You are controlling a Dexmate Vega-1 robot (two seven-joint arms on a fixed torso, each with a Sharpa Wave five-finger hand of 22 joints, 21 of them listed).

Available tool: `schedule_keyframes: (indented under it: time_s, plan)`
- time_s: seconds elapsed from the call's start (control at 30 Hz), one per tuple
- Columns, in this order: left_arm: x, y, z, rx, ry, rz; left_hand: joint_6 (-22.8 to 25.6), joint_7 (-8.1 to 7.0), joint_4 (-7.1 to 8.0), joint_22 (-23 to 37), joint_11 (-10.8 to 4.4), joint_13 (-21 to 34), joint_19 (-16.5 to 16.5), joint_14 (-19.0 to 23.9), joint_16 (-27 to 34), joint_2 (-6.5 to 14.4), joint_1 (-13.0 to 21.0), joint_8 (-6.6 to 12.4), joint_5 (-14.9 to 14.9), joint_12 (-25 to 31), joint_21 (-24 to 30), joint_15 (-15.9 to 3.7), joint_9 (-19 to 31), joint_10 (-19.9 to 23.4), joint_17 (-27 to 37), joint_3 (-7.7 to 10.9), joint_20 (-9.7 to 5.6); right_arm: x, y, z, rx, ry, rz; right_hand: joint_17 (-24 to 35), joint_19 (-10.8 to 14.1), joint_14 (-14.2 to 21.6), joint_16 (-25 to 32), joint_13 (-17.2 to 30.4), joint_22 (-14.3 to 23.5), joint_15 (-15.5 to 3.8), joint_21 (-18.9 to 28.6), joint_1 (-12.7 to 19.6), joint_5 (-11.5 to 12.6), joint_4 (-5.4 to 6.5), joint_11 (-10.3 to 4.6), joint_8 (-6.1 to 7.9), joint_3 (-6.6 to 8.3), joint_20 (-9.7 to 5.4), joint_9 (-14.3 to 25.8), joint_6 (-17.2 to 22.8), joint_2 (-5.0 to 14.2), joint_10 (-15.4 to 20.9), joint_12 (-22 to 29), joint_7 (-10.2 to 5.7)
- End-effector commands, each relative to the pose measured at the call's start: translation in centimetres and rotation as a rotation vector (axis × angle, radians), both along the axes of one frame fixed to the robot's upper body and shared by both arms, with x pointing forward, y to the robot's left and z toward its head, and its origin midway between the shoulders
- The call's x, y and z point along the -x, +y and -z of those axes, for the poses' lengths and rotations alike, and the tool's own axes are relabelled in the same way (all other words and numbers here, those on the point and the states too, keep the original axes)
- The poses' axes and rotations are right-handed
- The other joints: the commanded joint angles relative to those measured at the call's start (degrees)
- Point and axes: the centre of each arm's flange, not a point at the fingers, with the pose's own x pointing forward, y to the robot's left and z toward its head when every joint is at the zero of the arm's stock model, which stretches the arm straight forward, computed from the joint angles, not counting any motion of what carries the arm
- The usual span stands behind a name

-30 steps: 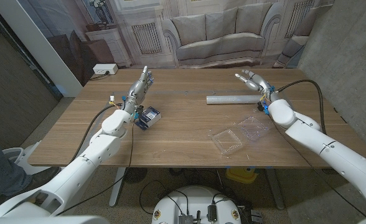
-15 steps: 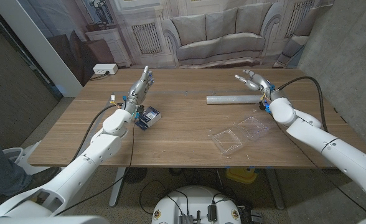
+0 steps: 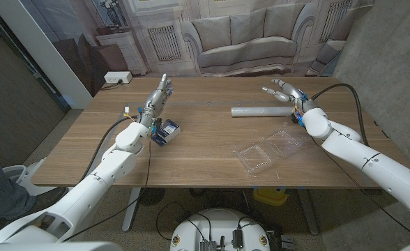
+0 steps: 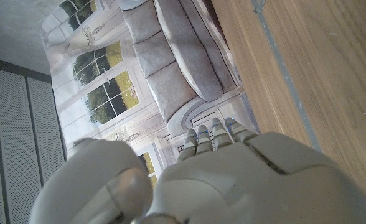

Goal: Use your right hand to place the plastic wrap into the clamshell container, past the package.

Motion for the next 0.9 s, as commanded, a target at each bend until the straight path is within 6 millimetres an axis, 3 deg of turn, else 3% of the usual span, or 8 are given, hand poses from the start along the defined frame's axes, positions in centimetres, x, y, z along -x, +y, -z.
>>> schedule_keyframes:
  time_s: [0.03, 0.17, 0.2, 0.27, 0.37, 0.57, 0.9]
  plan:
    - [0.41, 0.24, 0.39, 0.007, 0.002, -0.004, 0.07, 0.13, -0.34, 0.24, -0.59, 0.14, 0.08, 0.17, 0.1, 0.27, 0.34, -0.19, 0.39, -0.12, 0.13, -0.07, 0.11, 0.18, 0.11, -0.27, 0.42, 0.13, 0.36, 0.02, 0.05, 0.009, 0.012, 0.13, 0.69, 0.27, 0.0, 0.11, 0.11, -0.05, -0.52, 2.8, 0.83, -1.93, -0.59, 0.17, 0.38, -1.44, 0.11, -0.05, -0.87, 0.11, 0.24, -0.6]
    - [0.56, 0.27, 0.59, 0.009, 0.003, -0.004, 0.05, 0.07, -0.34, 0.24, -0.54, 0.14, 0.07, 0.15, 0.07, 0.28, 0.35, -0.24, 0.39, -0.16, 0.13, -0.07, 0.11, 0.17, 0.12, -0.28, 0.42, 0.22, 0.47, -0.06, 0.073, 0.02, 0.011, 0.14, 0.78, 0.16, -0.08, 0.13, 0.09, -0.22, -0.8, 4.71, 1.28, -3.14, -0.55, 0.15, 0.81, -1.32, 0.12, -0.34, -1.09, -0.08, 0.15, -0.9]
    - [0.6, 0.27, 0.62, 0.01, 0.002, -0.004, 0.04, 0.06, -0.34, 0.24, -0.53, 0.15, 0.08, 0.15, 0.07, 0.29, 0.35, -0.25, 0.39, -0.19, 0.13, -0.06, 0.11, 0.12, 0.12, -0.28, 0.44, 0.22, 0.48, -0.1, 0.08, 0.024, 0.009, 0.15, 0.91, 0.17, -0.09, 0.16, 0.07, -0.23, -1.07, 7.17, 1.87, -4.5, -0.48, 0.25, 1.64, -1.27, 0.15, -0.39, -0.78, -0.03, 0.17, -1.13]
    - [0.7, 0.27, 0.69, 0.01, 0.002, -0.004, 0.04, 0.04, -0.33, 0.25, -0.46, 0.15, 0.06, 0.16, 0.07, 0.29, 0.35, -0.26, 0.39, -0.2, 0.12, -0.02, 0.11, 0.11, 0.12, -0.28, 0.5, 0.24, 0.52, -0.18, 0.093, 0.029, 0.008, 0.18, 0.78, -0.03, -0.16, 0.18, 0.09, -0.29, -1.52, 10.37, 2.5, -6.12, -0.93, 0.27, 2.79, -1.25, 0.18, -0.64, -0.23, -0.48, 0.0, -1.3]
    - [0.84, 0.27, 0.73, 0.009, 0.0, -0.005, 0.06, -0.02, -0.33, 0.25, -0.53, 0.15, 0.05, 0.16, 0.06, 0.3, 0.34, -0.27, 0.39, -0.21, 0.11, -0.08, 0.11, 0.13, 0.12, -0.29, 0.62, 0.31, 0.64, -0.25, 0.111, 0.034, 0.018, 0.18, 0.25, -0.66, -0.37, 0.2, 0.1, -0.25, -2.01, 12.93, 2.89, -7.25, -1.22, 0.22, 3.72, -1.16, 0.2, -0.99, 0.14, -1.07, -0.21, -1.5]
    - [1.07, 0.33, 0.82, 0.011, -0.002, -0.006, 0.13, 0.04, -0.32, 0.25, -0.49, 0.15, -0.02, 0.13, 0.03, 0.31, 0.34, -0.28, 0.39, -0.24, 0.08, -0.08, 0.12, 0.17, 0.13, -0.3, 0.73, 0.33, 0.74, -0.29, 0.125, 0.043, 0.042, 0.17, -0.12, -1.45, -0.53, 0.23, 0.12, -0.21, -2.4, 15.39, 3.16, -8.04, -1.34, 0.01, 4.41, -1.17, 0.21, -1.82, -0.05, -1.96, -0.47, -1.88]
    - [1.15, 0.33, 1.14, 0.016, 0.002, -0.006, 0.16, -0.01, -0.31, 0.26, -0.68, 0.15, -0.02, 0.15, 0.01, 0.32, 0.34, -0.34, 0.39, -0.33, 0.08, -0.1, 0.12, 0.08, 0.13, -0.32, 0.71, 0.07, 0.95, -0.33, 0.17, 0.078, 0.075, 0.16, -0.29, -1.8, -0.54, 0.24, 0.14, -0.14, -2.57, 16.53, 3.32, -8.18, -1.24, 0.01, 4.56, -1.14, 0.22, -2.02, -0.5, -2.39, -0.57, -1.91]
